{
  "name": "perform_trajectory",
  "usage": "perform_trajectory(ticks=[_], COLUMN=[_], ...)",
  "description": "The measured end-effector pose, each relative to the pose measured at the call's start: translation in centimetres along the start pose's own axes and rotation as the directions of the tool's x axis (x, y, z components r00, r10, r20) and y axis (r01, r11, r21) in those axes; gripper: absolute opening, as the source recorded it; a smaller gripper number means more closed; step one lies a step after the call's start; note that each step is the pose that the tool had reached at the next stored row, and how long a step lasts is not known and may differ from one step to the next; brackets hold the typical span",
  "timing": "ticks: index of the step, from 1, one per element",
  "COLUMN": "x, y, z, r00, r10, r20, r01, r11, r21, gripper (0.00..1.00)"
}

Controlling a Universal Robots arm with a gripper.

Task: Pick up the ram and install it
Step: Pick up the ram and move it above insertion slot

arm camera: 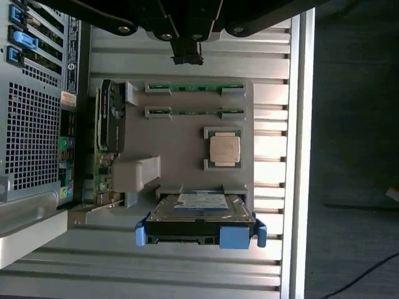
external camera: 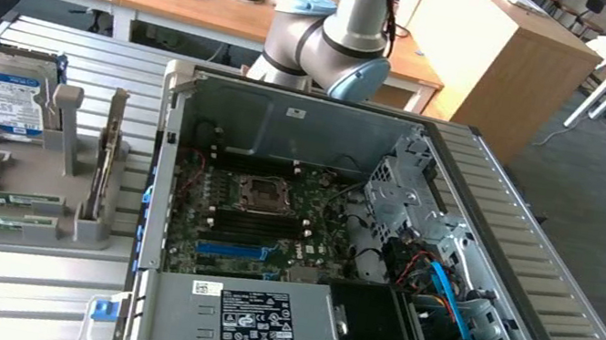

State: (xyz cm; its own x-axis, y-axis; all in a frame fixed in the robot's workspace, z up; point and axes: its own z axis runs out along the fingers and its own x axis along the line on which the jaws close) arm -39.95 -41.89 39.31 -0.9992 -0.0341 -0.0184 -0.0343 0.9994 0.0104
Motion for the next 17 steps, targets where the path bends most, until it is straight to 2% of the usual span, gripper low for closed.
perform_trajectory(ticks=[5, 9, 17], x=[0.0, 0.0, 0.0], y=[0.0, 0.0, 0.0], z=[0.0, 0.0, 0.0], r00=[0.9986, 0.9955, 0.9831], r10=[-0.052, -0.095, -0.183], r20=[-0.0014, -0.0026, -0.0056], r01=[0.052, 0.095, 0.183], r11=[0.9986, 0.9953, 0.9827], r21=[0.0108, 0.0176, 0.0297], gripper=[0.1, 0.1, 0.1])
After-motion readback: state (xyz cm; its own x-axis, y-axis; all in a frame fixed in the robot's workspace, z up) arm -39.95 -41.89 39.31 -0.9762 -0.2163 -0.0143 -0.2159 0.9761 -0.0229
